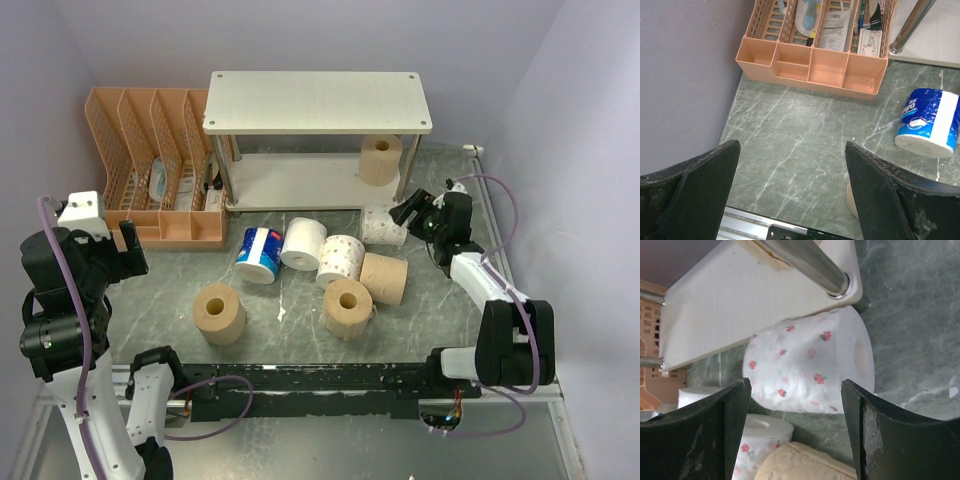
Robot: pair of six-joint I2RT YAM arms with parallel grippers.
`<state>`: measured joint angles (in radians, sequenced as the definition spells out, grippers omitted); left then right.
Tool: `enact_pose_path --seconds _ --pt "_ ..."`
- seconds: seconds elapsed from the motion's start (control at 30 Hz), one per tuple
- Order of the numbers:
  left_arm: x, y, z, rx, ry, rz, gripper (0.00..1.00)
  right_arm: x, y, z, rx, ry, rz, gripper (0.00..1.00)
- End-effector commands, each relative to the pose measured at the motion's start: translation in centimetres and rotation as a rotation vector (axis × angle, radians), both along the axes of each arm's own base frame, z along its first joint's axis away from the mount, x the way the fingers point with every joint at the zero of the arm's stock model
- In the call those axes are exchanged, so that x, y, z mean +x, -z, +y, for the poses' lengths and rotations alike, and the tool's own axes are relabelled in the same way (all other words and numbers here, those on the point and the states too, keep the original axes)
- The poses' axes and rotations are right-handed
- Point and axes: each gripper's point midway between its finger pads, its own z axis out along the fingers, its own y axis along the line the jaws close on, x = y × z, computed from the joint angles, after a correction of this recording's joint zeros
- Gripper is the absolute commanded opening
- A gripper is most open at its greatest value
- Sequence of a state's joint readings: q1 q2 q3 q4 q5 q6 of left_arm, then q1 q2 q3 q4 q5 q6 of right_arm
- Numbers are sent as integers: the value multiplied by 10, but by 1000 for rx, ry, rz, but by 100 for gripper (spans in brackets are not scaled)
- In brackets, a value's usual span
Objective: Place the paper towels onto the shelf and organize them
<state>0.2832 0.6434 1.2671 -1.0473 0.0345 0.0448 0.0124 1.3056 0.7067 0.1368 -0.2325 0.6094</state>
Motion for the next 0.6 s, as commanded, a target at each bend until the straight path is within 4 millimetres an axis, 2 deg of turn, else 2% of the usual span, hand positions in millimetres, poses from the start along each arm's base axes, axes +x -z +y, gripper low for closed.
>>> enact_pose_path --seconds 0.0,0.23,0.33,0.43,0.53,0.57 --pt "-1 -6 -1 8 6 -8 98 3 17 -6 11 18 -7 72" --pt "-4 -8 -1 13 1 -24 98 6 39 -26 0 91 24 73" --pt "-5 -8 -1 11 -3 -21 98 12 51 -23 60 73 41 72" --pt "-5 -10 -2 6 -3 -21 98 20 53 -14 121 40 24 70" --pt "-7 -11 0 10 -13 -28 98 24 55 -2 192 -13 8 60" --pt "-8 -11 1 11 -19 -28 98 24 55 4 217 -39 2 52"
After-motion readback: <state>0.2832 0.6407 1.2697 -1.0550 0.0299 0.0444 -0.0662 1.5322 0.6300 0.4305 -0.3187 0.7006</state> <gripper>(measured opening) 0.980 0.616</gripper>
